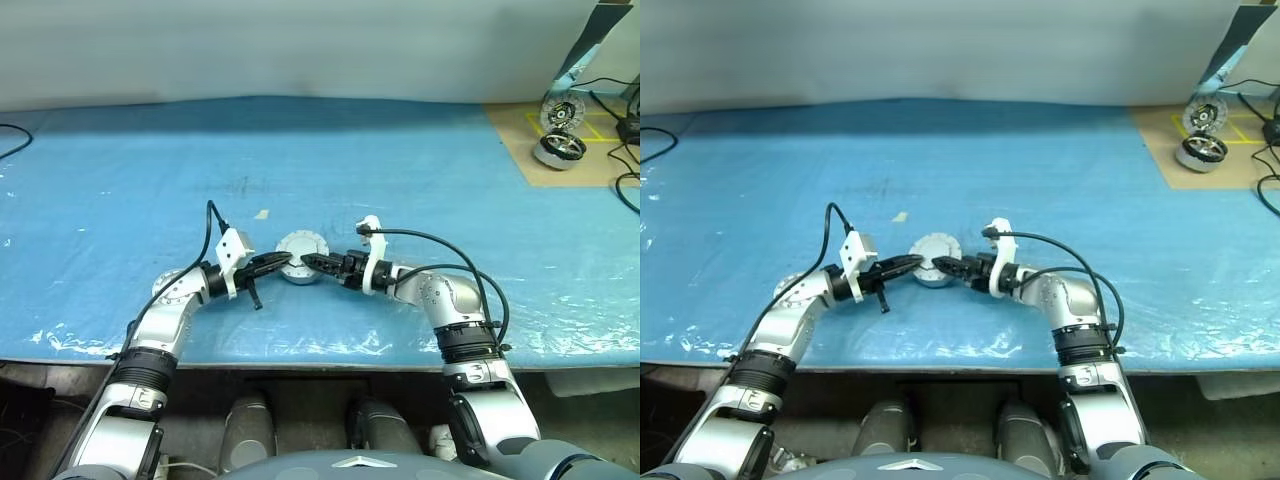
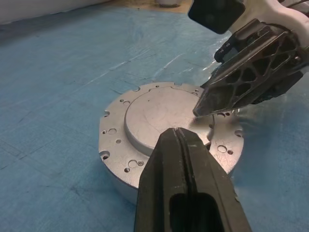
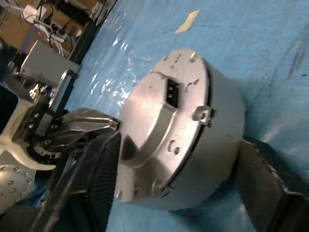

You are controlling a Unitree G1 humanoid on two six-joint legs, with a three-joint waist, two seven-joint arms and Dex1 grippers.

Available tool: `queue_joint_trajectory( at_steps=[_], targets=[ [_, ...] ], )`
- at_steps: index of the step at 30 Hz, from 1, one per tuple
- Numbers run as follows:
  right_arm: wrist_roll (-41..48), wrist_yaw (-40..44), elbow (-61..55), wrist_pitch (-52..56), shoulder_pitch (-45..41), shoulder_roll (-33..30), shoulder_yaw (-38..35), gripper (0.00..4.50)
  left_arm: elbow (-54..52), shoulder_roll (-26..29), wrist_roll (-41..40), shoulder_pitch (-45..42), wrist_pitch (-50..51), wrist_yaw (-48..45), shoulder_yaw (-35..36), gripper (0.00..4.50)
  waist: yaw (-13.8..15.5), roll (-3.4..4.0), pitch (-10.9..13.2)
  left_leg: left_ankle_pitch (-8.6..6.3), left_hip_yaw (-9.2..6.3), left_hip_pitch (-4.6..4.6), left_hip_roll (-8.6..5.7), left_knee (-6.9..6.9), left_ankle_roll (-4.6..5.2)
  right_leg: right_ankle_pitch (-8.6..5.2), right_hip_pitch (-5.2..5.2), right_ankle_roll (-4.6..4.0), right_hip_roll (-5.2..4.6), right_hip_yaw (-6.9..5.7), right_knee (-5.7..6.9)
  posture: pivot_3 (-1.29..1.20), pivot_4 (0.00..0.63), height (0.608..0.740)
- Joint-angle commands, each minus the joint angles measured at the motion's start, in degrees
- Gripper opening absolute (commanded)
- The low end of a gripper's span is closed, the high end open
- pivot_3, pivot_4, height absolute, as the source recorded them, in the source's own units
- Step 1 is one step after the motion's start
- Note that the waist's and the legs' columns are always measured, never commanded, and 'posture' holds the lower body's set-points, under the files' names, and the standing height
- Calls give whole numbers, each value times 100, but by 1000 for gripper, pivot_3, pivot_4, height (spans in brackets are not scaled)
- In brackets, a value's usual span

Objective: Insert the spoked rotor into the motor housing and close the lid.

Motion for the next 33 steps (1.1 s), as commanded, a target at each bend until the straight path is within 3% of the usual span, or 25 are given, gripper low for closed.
queue_joint_trajectory(
  at_steps=[1, 5, 12, 21, 26, 29, 33],
  targets=[
    [239, -48, 96, 172, -124, 190, -125, 2467, 103, 51, 106, 111, 163, 9, -90, 0, 1, 1, 0, 0, 0, -1, 0, -1, 0, 0, -1, 0, 0, 0, 0, 0, 150, 740],
    [202, -11, -22, 227, -97, 170, 55, 1704, 100, 65, 106, 112, 177, 7, -77, 0, 18, 1, 0, 0, 1, -3, -2, -3, 0, 0, -1, 0, -1, 1, -4, 0, 150, 740],
    [73, -52, 17, 133, -23, 198, 232, 1687, 2, 37, 32, 98, 287, 21, -63, 0, 11, 2, 0, 0, 1, -2, -1, -5, 0, 0, -1, 0, 0, 0, -4, 0, 150, 740],
    [940, 46, -110, 546, -158, 359, -584, 1685, -180, 14, -181, 129, 497, 23, 39, 0, 14, 2, 2, 0, 1, -25, -1, -6, -1, 0, -20, 0, 1, 0, -5, 0, 150, 740],
    [873, -112, 82, 615, -283, 452, -666, 1684, -186, 5, -168, 130, 497, 19, 36, 0, 13, 1, 3, 1, 2, -38, 2, -11, -2, 13, -34, 21, 8, -4, -2, 0, 150, 740],
    [768, -119, 119, 567, -270, 459, -563, 1201, -183, 2, -160, 138, 489, 24, 40, 0, 9, 2, 3, 0, 2, -37, 5, -13, -3, 13, -35, 21, 12, -5, -2, 0, 150, 740],
    [624, -212, 126, 513, -279, 470, -434, 1164, -177, 19, -175, 144, 484, 13, 71, 0, 4, 2, 3, 0, 2, -33, 5, -13, -3, 13, -34, 20, 12, -3, -1, 0, 150, 740]
  ],
)
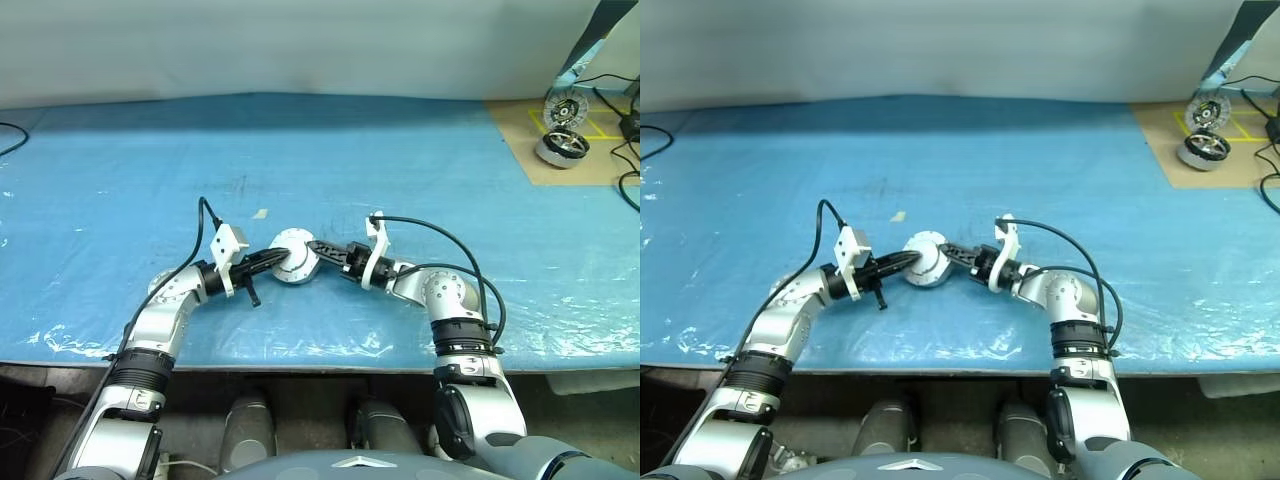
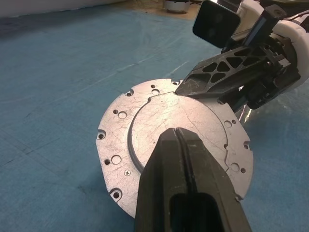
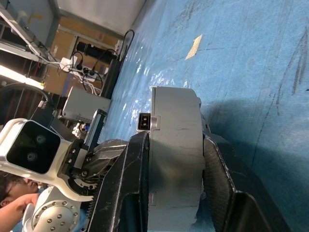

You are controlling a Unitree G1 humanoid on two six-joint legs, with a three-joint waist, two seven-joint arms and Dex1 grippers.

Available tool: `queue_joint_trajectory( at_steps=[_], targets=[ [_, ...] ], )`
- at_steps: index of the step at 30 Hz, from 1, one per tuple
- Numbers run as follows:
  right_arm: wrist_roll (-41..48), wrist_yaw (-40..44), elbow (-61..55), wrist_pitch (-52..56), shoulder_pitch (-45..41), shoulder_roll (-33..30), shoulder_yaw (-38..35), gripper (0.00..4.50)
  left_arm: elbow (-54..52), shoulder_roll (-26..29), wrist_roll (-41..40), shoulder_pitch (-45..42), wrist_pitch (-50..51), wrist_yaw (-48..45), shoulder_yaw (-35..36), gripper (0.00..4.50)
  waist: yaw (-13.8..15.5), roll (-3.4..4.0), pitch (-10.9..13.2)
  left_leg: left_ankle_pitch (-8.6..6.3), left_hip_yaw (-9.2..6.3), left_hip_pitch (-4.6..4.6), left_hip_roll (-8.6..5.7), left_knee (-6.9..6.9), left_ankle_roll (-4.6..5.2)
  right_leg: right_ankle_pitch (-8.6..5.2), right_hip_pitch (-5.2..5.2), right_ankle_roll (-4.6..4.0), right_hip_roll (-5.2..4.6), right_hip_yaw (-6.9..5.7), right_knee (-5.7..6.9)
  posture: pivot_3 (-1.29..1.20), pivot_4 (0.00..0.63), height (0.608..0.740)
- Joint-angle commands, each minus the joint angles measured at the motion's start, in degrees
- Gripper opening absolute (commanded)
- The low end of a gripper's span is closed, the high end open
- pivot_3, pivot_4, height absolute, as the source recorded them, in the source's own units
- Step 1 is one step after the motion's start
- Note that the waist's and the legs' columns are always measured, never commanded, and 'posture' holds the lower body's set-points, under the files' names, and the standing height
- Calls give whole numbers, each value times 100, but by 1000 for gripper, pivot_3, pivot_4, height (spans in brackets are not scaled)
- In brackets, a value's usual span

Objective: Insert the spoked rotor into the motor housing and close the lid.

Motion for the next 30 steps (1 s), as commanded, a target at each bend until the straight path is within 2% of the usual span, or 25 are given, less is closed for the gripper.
queue_joint_trajectory(
  at_steps=[1, 3, 5, 8, 13, 20, 25, 28, 30],
  targets=[
    [-49, -86, -24, -17, -149, 171, 269, 1164, 35, 18, 49, 95, 93, 1, -57, 0, -2, 0, 0, 0, 0, 2, 0, 0, 0, 0, 1, 0, 0, 1, 1, 0, 150, 740],
    [-98, -149, 39, -42, -180, 167, 252, 1164, -15, 13, -11, 99, 128, -1, -10, 0, -4, 0, 0, 0, 0, 4, 0, 0, 0, -1, 1, -1, 0, 3, 1, 0, 150, 740],
    [-23, -182, 114, -6, -209, 194, 126, 1164, -352, -39, -466, 101, 480, -23, 216, 0, -7, 0, 0, 1, 0, 6, 0, 1, 0, 0, 2, -1, 0, 4, 2, 0, 150, 740],
    [79, -277, 148, 104, -245, 209, -34, 1164, -1092, 20, -1405, 110, 1366, -48, 610, 0, -3, -6, 7, 1, 2, -1, 0, 1, -1, -1, -5, -2, 1, 6, 2, 0, 150, 740],
    [265, -603, 385, 279, -392, 271, -414, 1164, -1787, 312, -2286, 160, 2501, 137, 1086, 0, -1, -8, 10, 1, 4, -22, -2, 2, -2, 2, -26, -4, 8, 2, 5, 0, 150, 740],
    [1148, -852, 383, 686, -623, 366, -1323, 1164, -1699, 345, -2943, 139, 3301, 742, 1782, 0, 26, -5, 30, 1, 4, -41, -2, 4, -3, 2, -31, -3, 6, -13, 3, 0, 150, 740],
    [1753, -1136, 23, 923, -814, 450, -1770, 1164, -1568, 81, -3643, 200, 3907, 1288, 2305, 0, 45, -8, 37, 2, 2, -85, -9, 19, -4, 5, -48, 0, 7, -39, 3, 0, 150, 740],
    [2061, -1331, -190, 1021, -901, 498, -1899, 1164, -1542, -48, -4112, 339, 4337, 1481, 2551, 594, 37, -10, 38, 1, -1, -88, -12, 19, -5, 5, -48, 0, 11, -50, 3, 0, 150, 740],
    [2243, -1447, -297, 1072, -943, 517, -1937, 1164, -1583, -119, -4335, 460, 4594, 1567, 2583, 1262, 42, -11, 38, 1, -2, -88, -10, 18, -6, 5, -48, 0, 13, -50, 2, 0, 150, 740]
  ],
)
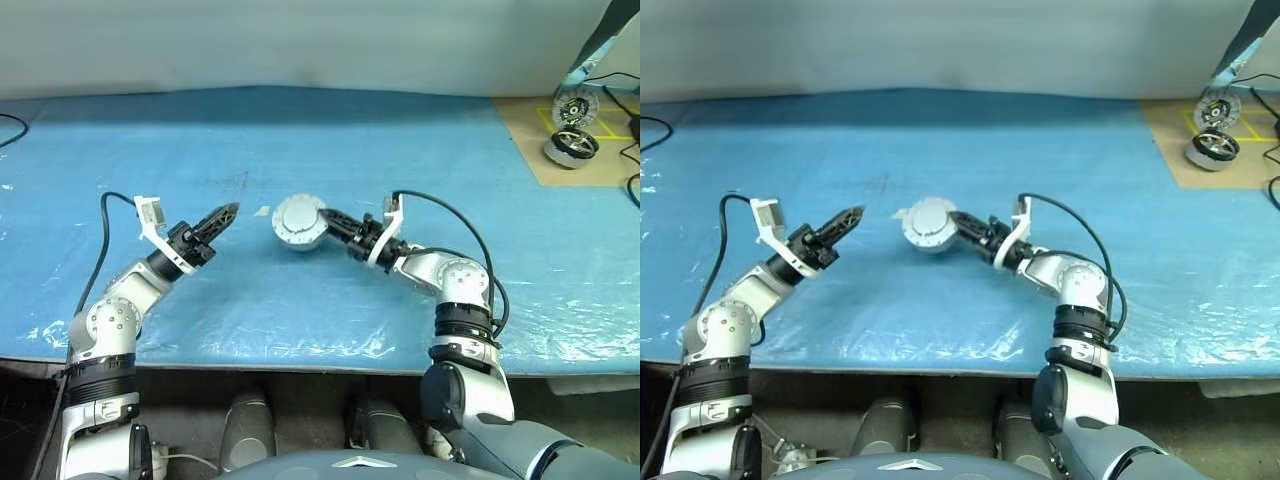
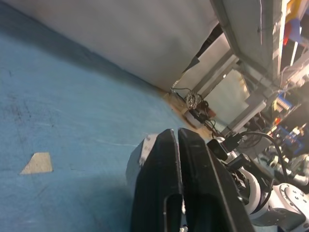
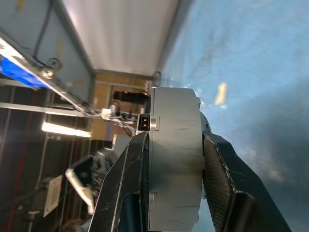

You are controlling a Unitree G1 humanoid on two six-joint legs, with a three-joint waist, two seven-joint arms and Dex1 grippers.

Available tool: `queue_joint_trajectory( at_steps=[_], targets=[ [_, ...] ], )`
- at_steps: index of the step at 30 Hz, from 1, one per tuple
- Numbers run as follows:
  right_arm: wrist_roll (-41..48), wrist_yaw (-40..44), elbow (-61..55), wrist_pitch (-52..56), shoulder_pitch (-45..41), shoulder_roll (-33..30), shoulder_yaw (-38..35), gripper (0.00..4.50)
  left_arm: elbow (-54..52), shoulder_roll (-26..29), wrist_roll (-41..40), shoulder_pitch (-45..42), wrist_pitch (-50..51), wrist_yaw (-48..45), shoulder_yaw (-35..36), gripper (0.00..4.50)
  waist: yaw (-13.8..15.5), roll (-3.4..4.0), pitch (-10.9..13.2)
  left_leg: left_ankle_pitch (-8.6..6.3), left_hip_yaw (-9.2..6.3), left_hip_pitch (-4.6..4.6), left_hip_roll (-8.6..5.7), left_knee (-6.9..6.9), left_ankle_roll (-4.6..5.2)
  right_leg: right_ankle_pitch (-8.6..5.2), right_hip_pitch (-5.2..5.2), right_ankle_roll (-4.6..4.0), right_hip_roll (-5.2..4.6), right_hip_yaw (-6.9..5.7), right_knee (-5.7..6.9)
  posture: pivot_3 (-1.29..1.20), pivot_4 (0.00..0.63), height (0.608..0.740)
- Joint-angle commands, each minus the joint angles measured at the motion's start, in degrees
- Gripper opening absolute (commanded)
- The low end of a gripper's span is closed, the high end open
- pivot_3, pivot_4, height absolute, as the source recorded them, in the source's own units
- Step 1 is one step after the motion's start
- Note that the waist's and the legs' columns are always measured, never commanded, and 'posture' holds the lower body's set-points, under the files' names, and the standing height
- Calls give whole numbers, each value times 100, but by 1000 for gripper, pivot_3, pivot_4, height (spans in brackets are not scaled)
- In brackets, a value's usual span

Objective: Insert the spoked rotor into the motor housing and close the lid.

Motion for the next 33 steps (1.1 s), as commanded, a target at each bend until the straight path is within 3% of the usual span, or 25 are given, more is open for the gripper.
queue_joint_trajectory(
  at_steps=[1, 9, 18, 33],
  targets=[
    [678, -93, -467, 131, -268, 100, -139, 1164, -129, -82, -508, 180, 435, 157, 184, 1619, 15, -4, 2, 0, 0, -1, 0, 0, 0, 0, 0, 0, 0, -1, -1, 0, 150, 740],
    [1219, -264, -688, 402, -425, -2, 12, 1164, 100, -616, -1601, -72, 1239, 675, 314, 4457, 124, -17, 11, 0, -4, -3, -1, 16, -1, 1, 4, 2, -4, -4, 9, 0, 150, 740],
    [1386, -361, -763, 582, -451, -189, 221, 1164, 183, -947, -1744, -302, 1500, 540, -12, 4485, 125, -21, 13, 0, -13, -4, -8, 16, -1, 3, 9, 6, -5, -6, 6, 0, 150, 740],
    [1506, -597, -735, 549, -412, -278, 288, 1164, 1178, -1864, -1154, -1253, 873, 701, -185, 4485, 124, -25, 15, 1, -26, -7, -17, 39, 0, 10, 18, 17, -7, -5, 18, 0, 150, 740]
  ],
)
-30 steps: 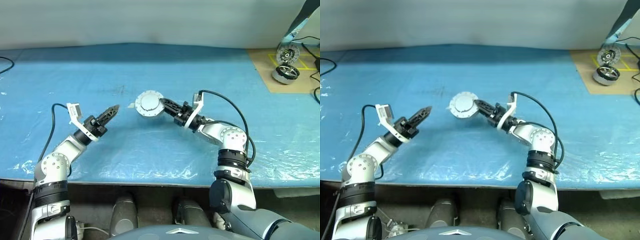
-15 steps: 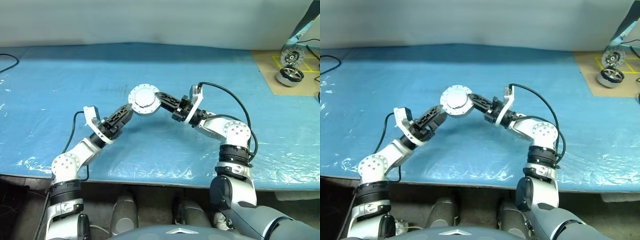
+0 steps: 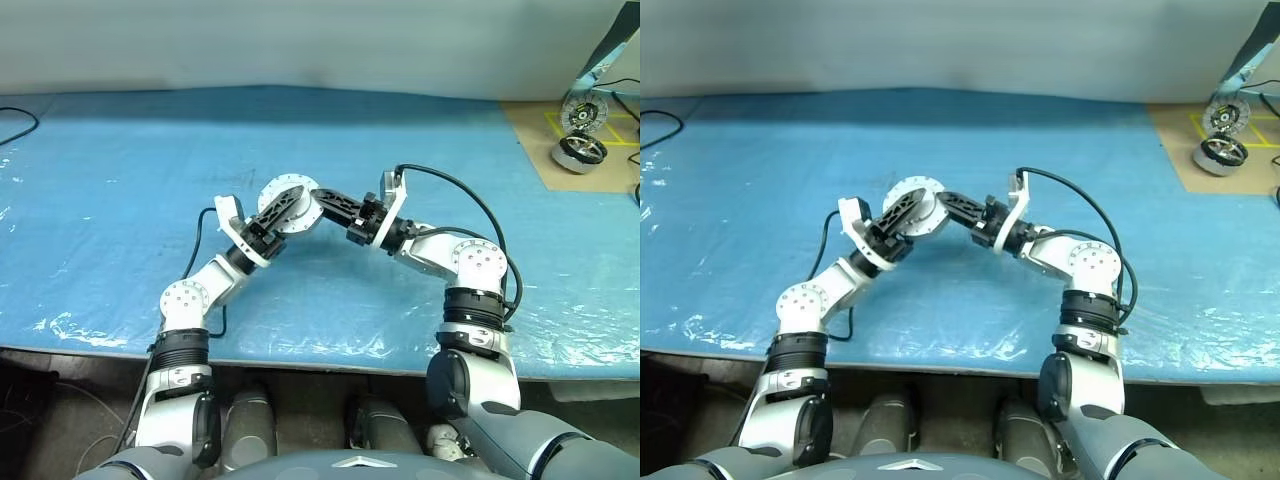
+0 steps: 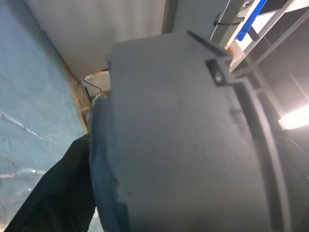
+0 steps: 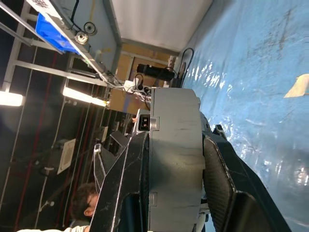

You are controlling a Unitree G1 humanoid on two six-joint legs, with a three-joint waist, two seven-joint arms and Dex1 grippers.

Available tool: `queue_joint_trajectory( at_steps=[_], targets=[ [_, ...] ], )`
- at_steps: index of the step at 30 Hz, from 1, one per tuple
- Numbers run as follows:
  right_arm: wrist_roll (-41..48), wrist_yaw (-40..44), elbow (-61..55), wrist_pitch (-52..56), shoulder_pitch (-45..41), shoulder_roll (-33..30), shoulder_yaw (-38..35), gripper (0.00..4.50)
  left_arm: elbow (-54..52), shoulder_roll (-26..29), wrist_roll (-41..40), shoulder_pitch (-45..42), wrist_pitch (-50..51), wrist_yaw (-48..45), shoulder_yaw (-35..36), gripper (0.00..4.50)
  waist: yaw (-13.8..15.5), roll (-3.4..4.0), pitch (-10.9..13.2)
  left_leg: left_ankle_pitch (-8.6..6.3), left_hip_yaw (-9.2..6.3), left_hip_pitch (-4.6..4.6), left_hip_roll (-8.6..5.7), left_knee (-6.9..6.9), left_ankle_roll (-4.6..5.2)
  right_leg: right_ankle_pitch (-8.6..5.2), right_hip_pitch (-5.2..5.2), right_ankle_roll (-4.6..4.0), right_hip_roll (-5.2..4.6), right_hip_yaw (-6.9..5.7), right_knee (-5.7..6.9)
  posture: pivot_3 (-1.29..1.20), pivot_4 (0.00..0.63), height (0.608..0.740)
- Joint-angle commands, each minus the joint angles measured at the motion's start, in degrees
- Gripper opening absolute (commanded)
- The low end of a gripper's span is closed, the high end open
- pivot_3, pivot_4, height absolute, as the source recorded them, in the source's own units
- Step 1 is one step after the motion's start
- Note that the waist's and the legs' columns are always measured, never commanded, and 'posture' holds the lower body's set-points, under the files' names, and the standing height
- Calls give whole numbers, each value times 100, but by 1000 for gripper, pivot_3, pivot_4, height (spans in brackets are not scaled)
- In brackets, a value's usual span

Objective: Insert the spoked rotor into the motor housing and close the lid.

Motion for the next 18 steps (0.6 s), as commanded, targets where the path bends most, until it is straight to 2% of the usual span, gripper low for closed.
queue_joint_trajectory(
  at_steps=[1, 4, 7, 9, 12, 15, 18],
  targets=[
    [423, 41, -351, -46, -153, 86, -45, 1164, -54, -69, -3, -120, -222, 82, 150, 4317, 0, 0, 0, 0, -1, 0, 0, 3, 0, 0, 0, 0, 0, -1, 3, 0, 150, 740],
    [443, -1, -372, -72, -158, 89, -48, 1164, -109, -48, -228, -99, -105, 102, 289, 3608, -2, -1, 0, 0, -2, 0, 1, 11, 0, 0, 0, 0, 0, -1, 13, 0, 150, 740],
    [433, -103, -329, -175, -111, 146, -37, 1164, -186, 9, 322, -66, -393, 337, 95, 2670, 7, -3, 2, 0, -5, 1, 1, 24, 0, 0, 1, 0, -2, -2, 25, 0, 150, 740],
    [420, -162, -316, -225, -96, 175, -13, 1164, -334, 22, 312, 38, -447, 185, 86, 2527, 7, -6, 4, 0, -6, -2, 2, 37, 0, 0, 2, 0, -5, -2, 32, 0, 150, 740],
    [371, -267, -322, -324, -118, 205, -12, 1164, -381, 61, 380, 42, -414, 406, 68, 2527, 6, -6, 4, 0, -7, -2, 3, 48, 0, 0, 1, 0, -5, -1, 44, 0, 150, 740],
    [329, -383, -260, -373, -143, 231, -6, 1164, -433, 32, 186, 45, -400, 212, 145, 2527, 5, -6, 4, 0, -8, -2, 5, 58, 0, 0, 1, 0, -5, -2, 52, 0, 150, 740],
    [211, -502, -274, -525, -155, 269, 23, 1164, -280, 63, 460, -89, -514, 473, 76, 2527, 4, -6, 4, 0, -8, -2, 4, 63, 0, 0, 1, 0, -5, -1, 57, 0, 150, 740]
  ],
)
